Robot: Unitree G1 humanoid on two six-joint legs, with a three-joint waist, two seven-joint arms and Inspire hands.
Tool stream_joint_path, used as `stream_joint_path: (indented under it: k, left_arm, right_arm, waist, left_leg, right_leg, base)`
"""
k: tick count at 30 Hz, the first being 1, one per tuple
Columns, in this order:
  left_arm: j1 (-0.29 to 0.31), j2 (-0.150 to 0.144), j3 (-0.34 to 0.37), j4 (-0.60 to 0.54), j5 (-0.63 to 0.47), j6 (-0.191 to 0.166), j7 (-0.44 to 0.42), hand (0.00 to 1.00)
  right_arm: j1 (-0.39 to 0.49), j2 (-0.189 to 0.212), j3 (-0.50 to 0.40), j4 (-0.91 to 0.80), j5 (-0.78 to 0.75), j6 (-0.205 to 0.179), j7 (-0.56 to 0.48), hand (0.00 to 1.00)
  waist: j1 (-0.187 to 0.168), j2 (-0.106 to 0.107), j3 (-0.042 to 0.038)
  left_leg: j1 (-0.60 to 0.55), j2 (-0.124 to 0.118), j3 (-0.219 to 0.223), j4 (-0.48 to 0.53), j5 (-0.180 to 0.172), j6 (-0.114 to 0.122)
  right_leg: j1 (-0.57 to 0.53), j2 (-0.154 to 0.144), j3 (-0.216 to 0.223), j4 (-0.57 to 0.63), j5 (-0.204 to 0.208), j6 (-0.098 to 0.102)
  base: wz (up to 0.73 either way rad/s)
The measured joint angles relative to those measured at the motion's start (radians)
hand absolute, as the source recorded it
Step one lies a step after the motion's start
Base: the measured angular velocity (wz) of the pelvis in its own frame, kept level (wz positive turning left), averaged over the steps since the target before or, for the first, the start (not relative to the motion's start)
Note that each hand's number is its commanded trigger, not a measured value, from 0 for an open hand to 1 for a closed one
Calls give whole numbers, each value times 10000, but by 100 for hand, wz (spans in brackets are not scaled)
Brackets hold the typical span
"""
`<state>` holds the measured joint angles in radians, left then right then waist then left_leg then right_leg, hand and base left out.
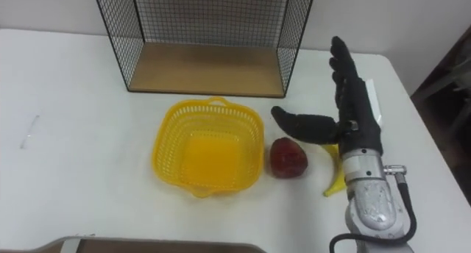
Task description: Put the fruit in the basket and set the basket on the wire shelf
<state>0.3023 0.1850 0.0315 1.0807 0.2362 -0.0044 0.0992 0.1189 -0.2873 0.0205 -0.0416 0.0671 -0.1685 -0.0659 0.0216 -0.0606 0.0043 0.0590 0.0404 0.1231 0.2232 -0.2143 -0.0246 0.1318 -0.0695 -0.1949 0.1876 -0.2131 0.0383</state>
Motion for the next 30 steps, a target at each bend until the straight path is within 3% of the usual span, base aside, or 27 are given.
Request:
stream_joint_path:
  k: [7,30]
  left_arm:
    - [-51,-3,-46,-103,207,115,-66,0]
    - [-363,0,-133,16,202,140,-70,0]
  right_arm:
    - [36,-2,208,435,-667,565,1105,0]
    - [596,63,399,735,-684,616,1911,0]
  waist:
    - [54,20,-5]
    - [130,80,-7]
  left_leg:
    - [-77,1,-43,125,-2,3]
    - [-153,13,-55,265,-4,7]
  right_leg:
    - [-25,0,-5,55,4,-7]
    - [-124,-3,-7,133,5,-12]
  base:
    - [0]
    - [0]
